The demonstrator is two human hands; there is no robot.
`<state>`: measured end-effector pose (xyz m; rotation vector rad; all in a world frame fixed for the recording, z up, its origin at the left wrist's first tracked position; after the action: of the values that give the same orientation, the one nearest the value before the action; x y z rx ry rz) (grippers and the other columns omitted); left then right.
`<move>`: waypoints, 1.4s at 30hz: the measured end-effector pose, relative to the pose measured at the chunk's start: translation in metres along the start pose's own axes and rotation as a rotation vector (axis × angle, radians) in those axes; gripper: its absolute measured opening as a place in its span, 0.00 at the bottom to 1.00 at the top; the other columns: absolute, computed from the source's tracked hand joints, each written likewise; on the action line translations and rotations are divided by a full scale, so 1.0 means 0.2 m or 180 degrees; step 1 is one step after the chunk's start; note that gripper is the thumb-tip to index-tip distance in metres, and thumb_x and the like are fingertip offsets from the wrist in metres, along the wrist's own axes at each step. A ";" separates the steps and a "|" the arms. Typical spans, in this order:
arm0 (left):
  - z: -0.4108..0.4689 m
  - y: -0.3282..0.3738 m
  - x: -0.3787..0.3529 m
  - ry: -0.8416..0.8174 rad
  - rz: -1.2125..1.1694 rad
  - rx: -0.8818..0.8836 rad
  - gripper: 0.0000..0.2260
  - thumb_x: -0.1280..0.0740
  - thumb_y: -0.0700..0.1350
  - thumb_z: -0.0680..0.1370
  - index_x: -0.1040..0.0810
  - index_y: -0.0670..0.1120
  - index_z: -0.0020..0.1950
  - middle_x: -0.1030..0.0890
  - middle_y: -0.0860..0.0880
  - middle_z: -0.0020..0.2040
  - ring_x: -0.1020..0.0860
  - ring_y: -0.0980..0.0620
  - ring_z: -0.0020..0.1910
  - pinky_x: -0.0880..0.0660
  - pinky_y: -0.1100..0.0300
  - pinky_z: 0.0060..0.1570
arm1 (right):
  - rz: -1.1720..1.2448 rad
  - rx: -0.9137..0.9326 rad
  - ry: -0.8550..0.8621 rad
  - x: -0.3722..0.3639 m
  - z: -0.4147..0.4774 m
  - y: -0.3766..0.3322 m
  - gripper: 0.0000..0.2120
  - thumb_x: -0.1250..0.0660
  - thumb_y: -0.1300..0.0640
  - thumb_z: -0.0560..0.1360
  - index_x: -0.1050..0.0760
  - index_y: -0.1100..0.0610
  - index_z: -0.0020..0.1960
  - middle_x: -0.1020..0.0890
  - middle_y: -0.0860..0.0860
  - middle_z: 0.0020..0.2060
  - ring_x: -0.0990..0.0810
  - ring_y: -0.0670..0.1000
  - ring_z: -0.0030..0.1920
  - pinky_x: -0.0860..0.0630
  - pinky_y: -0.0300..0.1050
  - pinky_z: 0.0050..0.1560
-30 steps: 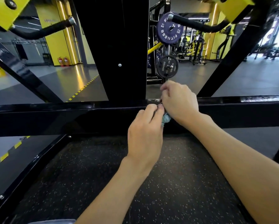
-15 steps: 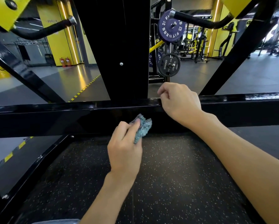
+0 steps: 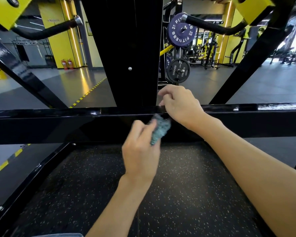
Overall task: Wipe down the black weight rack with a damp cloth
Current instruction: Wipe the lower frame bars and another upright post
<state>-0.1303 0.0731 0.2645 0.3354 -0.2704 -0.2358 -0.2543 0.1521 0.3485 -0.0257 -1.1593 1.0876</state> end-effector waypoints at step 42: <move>-0.06 -0.22 0.19 0.0250 0.0277 0.0471 0.16 0.22 0.33 0.68 0.18 0.38 0.54 0.23 0.47 0.44 0.27 0.58 0.39 0.29 0.75 0.42 | -0.0367 0.0456 -0.0690 -0.30 0.12 -0.33 0.15 0.44 0.57 0.76 0.21 0.44 0.50 0.19 0.51 0.56 0.22 0.58 0.56 0.26 0.51 0.56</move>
<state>-0.0999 0.0265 0.2474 0.4772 -0.2249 -0.1167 -0.2269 0.0632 0.3513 0.2735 -1.2568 1.0871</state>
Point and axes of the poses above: each hand's wrist, its own z-axis towards the middle knuckle, its own x-axis out of the back of the hand, y = z × x, the point moved 5 cm from there along z, towards the middle knuckle
